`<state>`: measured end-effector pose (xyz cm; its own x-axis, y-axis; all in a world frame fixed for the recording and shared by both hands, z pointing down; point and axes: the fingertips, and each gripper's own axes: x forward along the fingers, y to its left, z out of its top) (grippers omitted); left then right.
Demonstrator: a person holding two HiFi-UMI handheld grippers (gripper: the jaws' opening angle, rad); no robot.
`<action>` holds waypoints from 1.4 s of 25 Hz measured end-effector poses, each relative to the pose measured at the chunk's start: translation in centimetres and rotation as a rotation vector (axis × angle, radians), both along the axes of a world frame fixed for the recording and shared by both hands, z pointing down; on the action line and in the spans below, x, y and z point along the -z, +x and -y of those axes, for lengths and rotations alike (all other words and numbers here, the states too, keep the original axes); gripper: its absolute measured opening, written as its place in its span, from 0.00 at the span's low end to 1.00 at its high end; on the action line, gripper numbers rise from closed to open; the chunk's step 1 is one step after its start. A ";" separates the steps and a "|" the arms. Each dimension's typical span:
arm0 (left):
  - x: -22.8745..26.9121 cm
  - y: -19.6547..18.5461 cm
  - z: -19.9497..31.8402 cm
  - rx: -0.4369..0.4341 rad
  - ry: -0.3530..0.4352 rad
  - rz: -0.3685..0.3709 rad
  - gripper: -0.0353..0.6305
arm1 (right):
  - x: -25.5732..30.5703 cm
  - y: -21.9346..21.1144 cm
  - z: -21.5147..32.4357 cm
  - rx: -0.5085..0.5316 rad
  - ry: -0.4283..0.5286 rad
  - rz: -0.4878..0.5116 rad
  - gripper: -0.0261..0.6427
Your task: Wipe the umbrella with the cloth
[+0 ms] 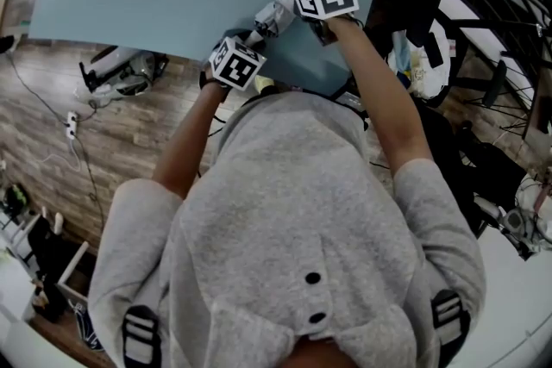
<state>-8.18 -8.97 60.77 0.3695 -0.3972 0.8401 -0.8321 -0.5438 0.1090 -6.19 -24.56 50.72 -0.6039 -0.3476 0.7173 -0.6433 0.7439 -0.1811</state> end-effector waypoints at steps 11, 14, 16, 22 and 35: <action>0.1 0.1 0.0 0.005 0.002 -0.008 0.29 | -2.4 -2.8 -5.2 0.170 -0.199 -0.027 0.16; 0.2 0.3 0.2 -0.001 0.010 -0.006 0.29 | -2.5 -2.8 -5.3 0.159 -0.202 -0.022 0.16; 0.0 0.3 0.2 0.004 0.007 0.000 0.29 | -2.5 -2.7 -5.4 0.159 -0.212 -0.016 0.16; 0.0 0.5 0.1 0.001 0.009 -0.008 0.29 | -2.5 -3.4 -7.0 0.186 -0.300 0.013 0.16; 0.3 0.1 0.3 0.005 0.014 -0.007 0.29 | -1.4 -3.4 -11.2 0.272 -0.514 0.106 0.16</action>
